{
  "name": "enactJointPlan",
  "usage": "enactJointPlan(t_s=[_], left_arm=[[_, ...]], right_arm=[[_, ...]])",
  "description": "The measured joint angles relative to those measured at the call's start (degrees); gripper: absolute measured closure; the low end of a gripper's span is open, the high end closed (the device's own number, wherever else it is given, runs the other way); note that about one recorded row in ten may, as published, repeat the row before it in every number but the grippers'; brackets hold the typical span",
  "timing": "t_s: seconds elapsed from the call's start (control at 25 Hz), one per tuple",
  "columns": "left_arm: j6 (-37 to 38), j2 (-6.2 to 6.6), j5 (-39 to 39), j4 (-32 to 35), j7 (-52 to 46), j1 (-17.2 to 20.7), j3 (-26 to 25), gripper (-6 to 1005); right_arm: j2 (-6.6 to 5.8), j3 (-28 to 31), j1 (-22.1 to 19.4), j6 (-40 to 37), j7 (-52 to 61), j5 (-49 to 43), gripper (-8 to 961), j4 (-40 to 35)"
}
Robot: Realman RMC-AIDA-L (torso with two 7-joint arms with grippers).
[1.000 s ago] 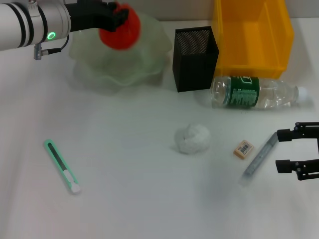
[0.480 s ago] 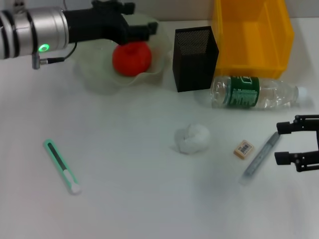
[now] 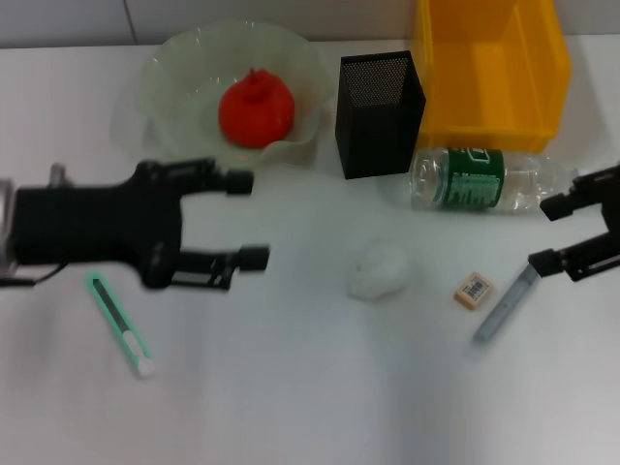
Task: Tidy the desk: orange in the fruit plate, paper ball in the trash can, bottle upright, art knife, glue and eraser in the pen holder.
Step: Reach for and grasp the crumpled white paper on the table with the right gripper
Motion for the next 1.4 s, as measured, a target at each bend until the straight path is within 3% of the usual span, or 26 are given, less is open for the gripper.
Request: enactJointPlan(t_s=[0.24, 0.28, 0.32, 0.4, 0.48, 0.52, 0.68, 0.72, 0.88, 1.08, 1.4], left_arm=[[3.7, 1.9, 0.5, -4.8, 1.9, 1.4, -0.3, 144], [3.7, 2.56, 0.5, -6.7, 2.5, 1.5, -0.4, 144], [3.7, 2.56, 0.5, -6.7, 2.5, 1.5, -0.4, 144], [3.8, 3.0, 0.5, -8.0, 3.2, 2.0, -0.8, 144], [3.5, 3.15, 0.5, -8.3, 3.7, 2.6, -1.1, 144], [3.5, 3.15, 0.5, -8.3, 3.7, 2.6, -1.1, 144], [3.1, 3.15, 0.5, -8.5, 4.0, 3.3, -1.1, 144], [3.0, 3.15, 0.5, -8.6, 4.0, 3.3, -1.1, 144], [3.0, 3.14, 0.6, -8.7, 4.0, 3.4, -1.1, 144], [2.4, 2.81, 2.0, -8.8, 4.0, 3.6, -1.5, 144], [1.5, 2.79, 2.0, -8.9, 4.0, 3.6, -1.6, 144]], right_arm=[[-0.12, -9.3, 5.5, 0.7, 6.5, -5.7, 197, 0.1], [-0.04, -13.4, 6.9, 1.9, 9.3, -6.2, 198, 0.1], [-0.04, -13.4, 6.9, 1.9, 9.3, -6.2, 198, 0.1], [0.05, -19.0, 8.2, 4.2, 12.6, -6.4, 198, 0.5], [0.17, -27.5, 10.1, 9.1, 17.7, -6.6, 198, 2.4], [0.17, -27.5, 10.1, 9.1, 17.7, -6.6, 198, 2.4], [0.29, -39.6, 13.2, 18.8, 24.2, -7.8, 199, 8.2], [0.29, -39.6, 13.2, 18.8, 24.2, -7.8, 199, 8.2], [0.54, -48.6, 15.8, 26.9, 28.2, -7.8, 199, 14.7], [0.61, -55.2, 16.6, 32.9, 31.5, -7.4, 200, 18.7], [0.75, -57.0, 17.2, 35.6, 31.6, -4.5, 201, 22.0]])
